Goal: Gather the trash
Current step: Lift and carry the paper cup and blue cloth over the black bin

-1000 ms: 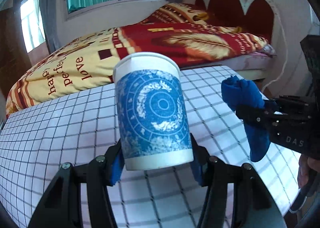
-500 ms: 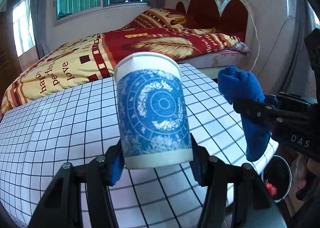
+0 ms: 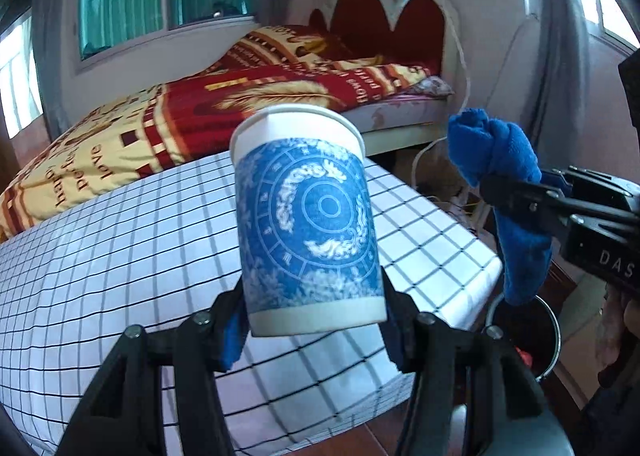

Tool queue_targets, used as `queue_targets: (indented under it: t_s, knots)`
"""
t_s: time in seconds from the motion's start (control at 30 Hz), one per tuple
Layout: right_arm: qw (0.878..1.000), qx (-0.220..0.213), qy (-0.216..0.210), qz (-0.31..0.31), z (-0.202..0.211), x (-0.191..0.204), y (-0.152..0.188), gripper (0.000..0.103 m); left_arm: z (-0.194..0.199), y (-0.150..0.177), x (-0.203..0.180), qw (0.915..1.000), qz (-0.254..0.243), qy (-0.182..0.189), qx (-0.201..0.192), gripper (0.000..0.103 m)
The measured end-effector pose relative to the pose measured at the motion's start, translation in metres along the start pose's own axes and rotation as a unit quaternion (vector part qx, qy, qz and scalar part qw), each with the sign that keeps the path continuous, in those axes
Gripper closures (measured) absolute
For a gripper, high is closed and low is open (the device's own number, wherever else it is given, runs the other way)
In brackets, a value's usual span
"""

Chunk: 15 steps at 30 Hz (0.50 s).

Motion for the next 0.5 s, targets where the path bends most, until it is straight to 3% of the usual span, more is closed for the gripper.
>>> queue_targets:
  t_s: [0.5]
  knots:
    - [0.996, -0.026, 0.067, -0.052, 0.063, -0.097, 0.033, 0.074, -0.009, -0.016, -0.095, 0.9957, -0.046, 0.079, -0.014, 0.047]
Point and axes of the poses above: each gripper's, at about its wrist camera, not at the fingertips, and z roughly against the way its jaws point, x to its left, y to its underside, the point moved 3 cm from there along -z, roughly the way its jaws point, and after that the axes turned 14 degrees about -z, right-handed, at the moved point
